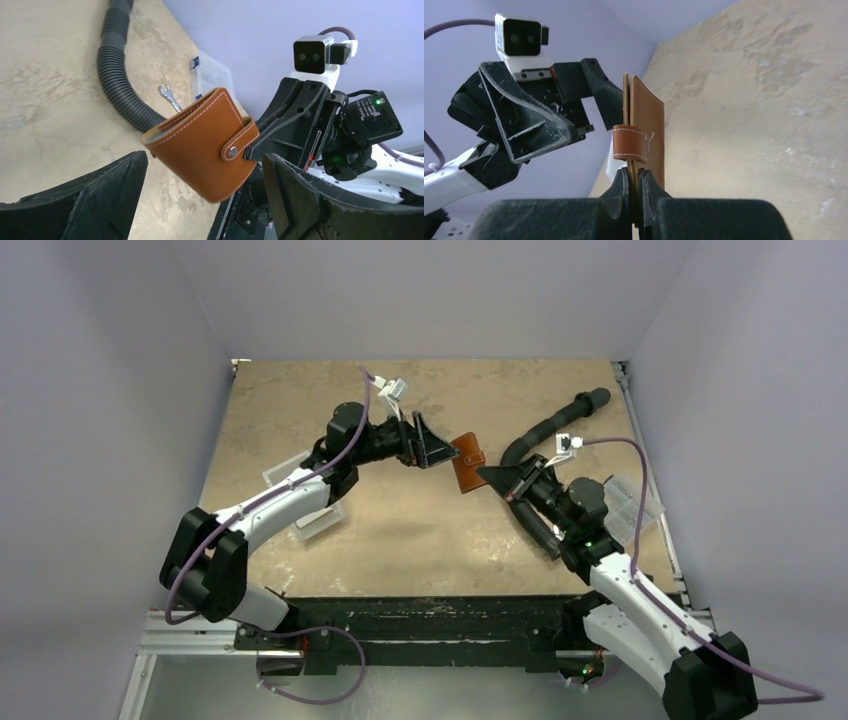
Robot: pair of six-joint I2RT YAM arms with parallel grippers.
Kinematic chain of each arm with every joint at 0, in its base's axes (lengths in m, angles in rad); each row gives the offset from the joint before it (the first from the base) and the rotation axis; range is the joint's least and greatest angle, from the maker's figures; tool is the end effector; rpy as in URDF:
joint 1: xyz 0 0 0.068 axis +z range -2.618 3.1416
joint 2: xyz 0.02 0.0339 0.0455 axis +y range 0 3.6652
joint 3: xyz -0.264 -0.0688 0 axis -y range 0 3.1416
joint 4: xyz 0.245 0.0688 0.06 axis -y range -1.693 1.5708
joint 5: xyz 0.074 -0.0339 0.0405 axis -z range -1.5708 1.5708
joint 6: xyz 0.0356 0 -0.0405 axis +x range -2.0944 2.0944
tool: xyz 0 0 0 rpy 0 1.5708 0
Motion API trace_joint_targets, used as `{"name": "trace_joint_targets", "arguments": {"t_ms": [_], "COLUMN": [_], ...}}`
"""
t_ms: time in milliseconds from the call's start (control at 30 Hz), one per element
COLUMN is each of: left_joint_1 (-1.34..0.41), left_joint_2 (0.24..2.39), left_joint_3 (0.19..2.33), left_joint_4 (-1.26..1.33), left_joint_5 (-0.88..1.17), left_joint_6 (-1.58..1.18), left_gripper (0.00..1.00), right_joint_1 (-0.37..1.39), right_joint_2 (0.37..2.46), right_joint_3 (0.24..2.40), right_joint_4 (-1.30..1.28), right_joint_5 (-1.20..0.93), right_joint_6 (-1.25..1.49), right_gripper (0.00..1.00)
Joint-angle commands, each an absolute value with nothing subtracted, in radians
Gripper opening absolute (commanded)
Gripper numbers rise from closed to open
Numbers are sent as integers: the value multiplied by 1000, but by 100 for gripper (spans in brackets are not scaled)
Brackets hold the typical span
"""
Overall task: Put the credit cards into the card holder
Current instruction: Pick up the card holder from the center of the board.
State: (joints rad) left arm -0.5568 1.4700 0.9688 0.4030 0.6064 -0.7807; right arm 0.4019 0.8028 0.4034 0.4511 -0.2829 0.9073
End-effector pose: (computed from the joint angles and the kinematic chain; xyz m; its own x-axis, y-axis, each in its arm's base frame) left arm 0.2778 -0.1968 0.3009 -0.7036 -0.2432 -0.6677 0.5920 0.3191 -0.7401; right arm 0.1744 0.0849 0.2690 -0.4688 0.6228 -0.6264 -0.4268 0.4612 0.7779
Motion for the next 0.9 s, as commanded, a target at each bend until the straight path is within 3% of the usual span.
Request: {"name": "trace_joint_targets", "arguments": {"t_ms": [0,133,300,467,633,733,867], "left_joint_1": [-558,-564,-562,-580,-668,-755,-888], "left_joint_2": [1379,1312,1184,1062,1117,1174,1257], "left_joint_3": [1039,1037,910,680,555,500,541], "left_joint_4": [271,138,38,356,683,869,900], "left_joint_5": [493,341,188,267,355,301,192], "left_joint_6": [-593,-569,-829,-1035,-1138,-1169,-1121], "left_gripper": [91,92,94,97,96,97,93], "right_joint_1": [382,382,382,365,277,228,208], "right_joint_2": [885,941,919,938,1085,1179,1272], "right_joint_3": [399,397,392,340,283,263,246], "right_joint_4": [700,771,711,868,1203,1462,1713], "right_joint_5": [-444,-507,-589,-671,-819,-907,-939], "right_joint_6": [1060,1108,1074,1164,1355,1511,1641], "right_gripper": [0,0,0,0,0,0,0]}}
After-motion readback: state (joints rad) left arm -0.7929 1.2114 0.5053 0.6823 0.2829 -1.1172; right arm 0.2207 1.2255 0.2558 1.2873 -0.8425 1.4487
